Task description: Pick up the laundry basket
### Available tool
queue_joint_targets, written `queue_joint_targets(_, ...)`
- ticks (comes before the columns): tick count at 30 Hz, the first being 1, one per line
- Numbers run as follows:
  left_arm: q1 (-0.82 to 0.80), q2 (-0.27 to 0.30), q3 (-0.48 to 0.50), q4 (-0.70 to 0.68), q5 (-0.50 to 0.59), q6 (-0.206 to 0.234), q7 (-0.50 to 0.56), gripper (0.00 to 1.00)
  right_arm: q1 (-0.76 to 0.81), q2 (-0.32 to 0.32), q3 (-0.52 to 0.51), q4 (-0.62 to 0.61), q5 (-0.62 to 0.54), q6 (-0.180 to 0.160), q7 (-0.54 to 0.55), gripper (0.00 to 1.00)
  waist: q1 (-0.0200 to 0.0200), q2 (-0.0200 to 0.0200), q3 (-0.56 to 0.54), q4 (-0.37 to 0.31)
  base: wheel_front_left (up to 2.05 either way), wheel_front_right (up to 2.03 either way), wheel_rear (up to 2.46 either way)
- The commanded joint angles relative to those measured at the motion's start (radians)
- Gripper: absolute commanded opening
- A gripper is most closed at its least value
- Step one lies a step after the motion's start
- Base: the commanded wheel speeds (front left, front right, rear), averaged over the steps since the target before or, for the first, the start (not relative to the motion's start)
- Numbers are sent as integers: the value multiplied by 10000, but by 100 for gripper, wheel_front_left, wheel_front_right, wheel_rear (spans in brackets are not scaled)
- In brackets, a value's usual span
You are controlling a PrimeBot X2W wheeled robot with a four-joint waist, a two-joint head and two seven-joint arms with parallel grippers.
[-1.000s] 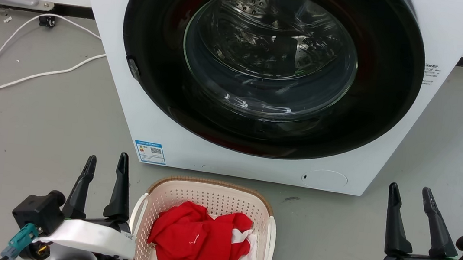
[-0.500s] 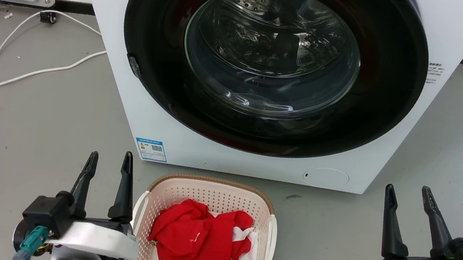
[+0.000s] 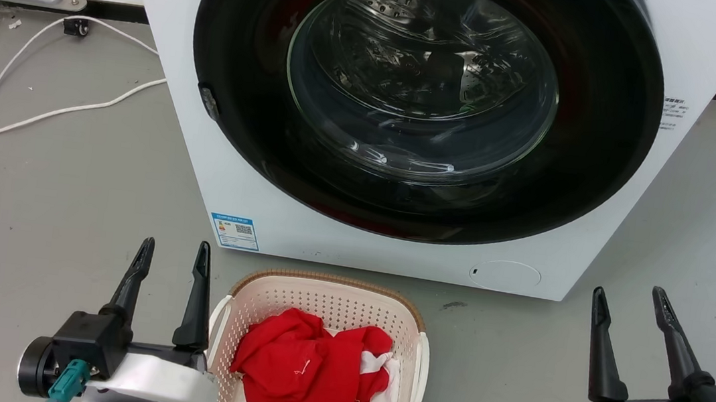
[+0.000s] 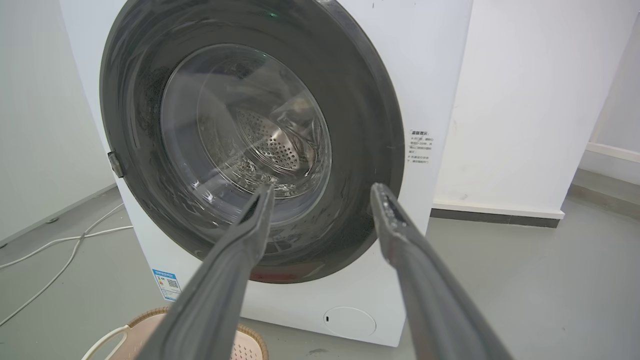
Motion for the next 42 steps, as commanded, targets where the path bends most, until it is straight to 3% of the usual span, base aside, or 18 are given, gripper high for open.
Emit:
queue_joint_targets(1,100,22,4,-47,192,34,-104,100,144,1,8,-79,-204,-3,-80,100,0,0,0,5,0,0,0)
queue_joint_targets(42,217,22,88,71,658,109,-145,100,120,2,-132,282,325,-3,-136,100,0,0,30,25,0,0,0)
